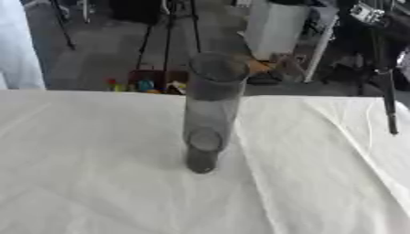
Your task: Arrange flowers into the vase.
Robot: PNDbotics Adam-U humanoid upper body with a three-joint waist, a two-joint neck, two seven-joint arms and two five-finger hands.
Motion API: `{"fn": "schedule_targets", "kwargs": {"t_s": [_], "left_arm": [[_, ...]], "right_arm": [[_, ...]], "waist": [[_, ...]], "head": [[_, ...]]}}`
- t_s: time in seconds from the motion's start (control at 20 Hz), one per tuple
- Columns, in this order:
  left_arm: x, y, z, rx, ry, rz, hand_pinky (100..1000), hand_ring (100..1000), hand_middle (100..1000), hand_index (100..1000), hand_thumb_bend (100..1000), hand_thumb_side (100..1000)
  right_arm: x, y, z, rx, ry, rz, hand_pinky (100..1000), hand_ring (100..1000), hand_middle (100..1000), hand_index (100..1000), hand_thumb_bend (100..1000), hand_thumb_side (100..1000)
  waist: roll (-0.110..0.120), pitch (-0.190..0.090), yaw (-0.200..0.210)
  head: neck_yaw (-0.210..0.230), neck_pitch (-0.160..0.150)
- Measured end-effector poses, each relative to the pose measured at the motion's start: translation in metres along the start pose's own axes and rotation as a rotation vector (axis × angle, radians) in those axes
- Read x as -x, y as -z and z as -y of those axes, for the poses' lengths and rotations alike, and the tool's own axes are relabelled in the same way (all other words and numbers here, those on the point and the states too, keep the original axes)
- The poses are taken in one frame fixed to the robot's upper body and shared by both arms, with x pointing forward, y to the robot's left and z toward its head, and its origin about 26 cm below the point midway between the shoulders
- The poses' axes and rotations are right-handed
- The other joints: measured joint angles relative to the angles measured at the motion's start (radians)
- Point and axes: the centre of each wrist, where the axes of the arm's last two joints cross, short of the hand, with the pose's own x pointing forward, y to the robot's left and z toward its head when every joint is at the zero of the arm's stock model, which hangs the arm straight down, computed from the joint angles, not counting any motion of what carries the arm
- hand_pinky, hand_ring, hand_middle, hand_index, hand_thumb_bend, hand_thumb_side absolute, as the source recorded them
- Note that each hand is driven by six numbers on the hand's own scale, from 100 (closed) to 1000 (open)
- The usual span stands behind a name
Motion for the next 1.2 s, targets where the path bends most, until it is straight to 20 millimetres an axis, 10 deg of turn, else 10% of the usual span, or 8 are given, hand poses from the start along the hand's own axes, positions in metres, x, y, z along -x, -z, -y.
{"fn": "schedule_targets", "kwargs": {"t_s": [1.2], "left_arm": [[-0.001, 0.002, 0.004, 0.049, -0.007, 0.014, 674, 1000, 940, 965, 100, 991]], "right_arm": [[-0.029, 0.017, 0.002, 0.006, 0.328, 0.294, 100, 100, 100, 124, 100, 234]], "waist": [[-0.055, 0.026, 0.078]], "head": [[-0.054, -0.040]]}}
